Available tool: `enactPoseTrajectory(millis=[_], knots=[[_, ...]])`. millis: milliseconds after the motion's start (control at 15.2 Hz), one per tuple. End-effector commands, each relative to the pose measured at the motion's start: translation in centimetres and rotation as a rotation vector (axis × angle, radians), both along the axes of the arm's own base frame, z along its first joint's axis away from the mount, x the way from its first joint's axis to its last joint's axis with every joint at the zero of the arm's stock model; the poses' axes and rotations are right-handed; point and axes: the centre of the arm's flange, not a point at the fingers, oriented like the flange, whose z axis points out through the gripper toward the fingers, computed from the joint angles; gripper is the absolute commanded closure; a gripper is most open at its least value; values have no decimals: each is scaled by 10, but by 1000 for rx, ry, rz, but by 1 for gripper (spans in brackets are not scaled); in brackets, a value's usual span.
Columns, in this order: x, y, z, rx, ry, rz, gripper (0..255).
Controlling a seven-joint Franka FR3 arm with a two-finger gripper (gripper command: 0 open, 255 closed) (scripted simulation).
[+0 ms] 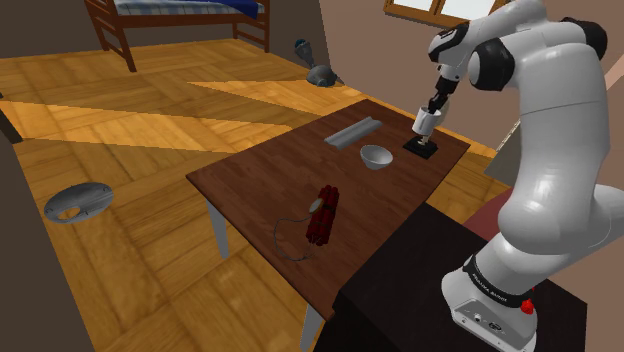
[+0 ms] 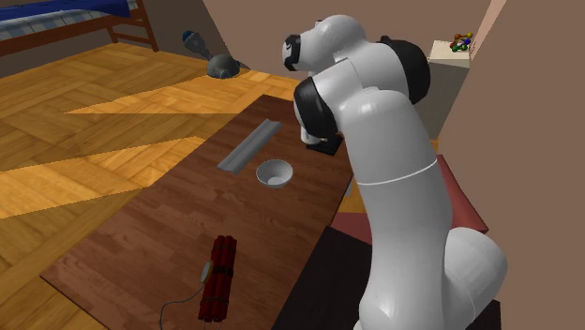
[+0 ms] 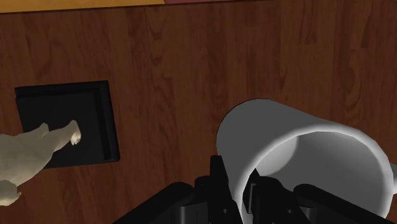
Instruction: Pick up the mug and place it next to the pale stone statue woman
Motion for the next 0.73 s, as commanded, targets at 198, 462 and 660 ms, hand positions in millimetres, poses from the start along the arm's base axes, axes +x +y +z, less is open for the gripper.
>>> enactPoseTrajectory(millis=[198,462,660], knots=[[0,0,-27,-1,0,0,255],[0,0,-48,-1,0,0,255],[0,0,-64,-1,0,0,255]])
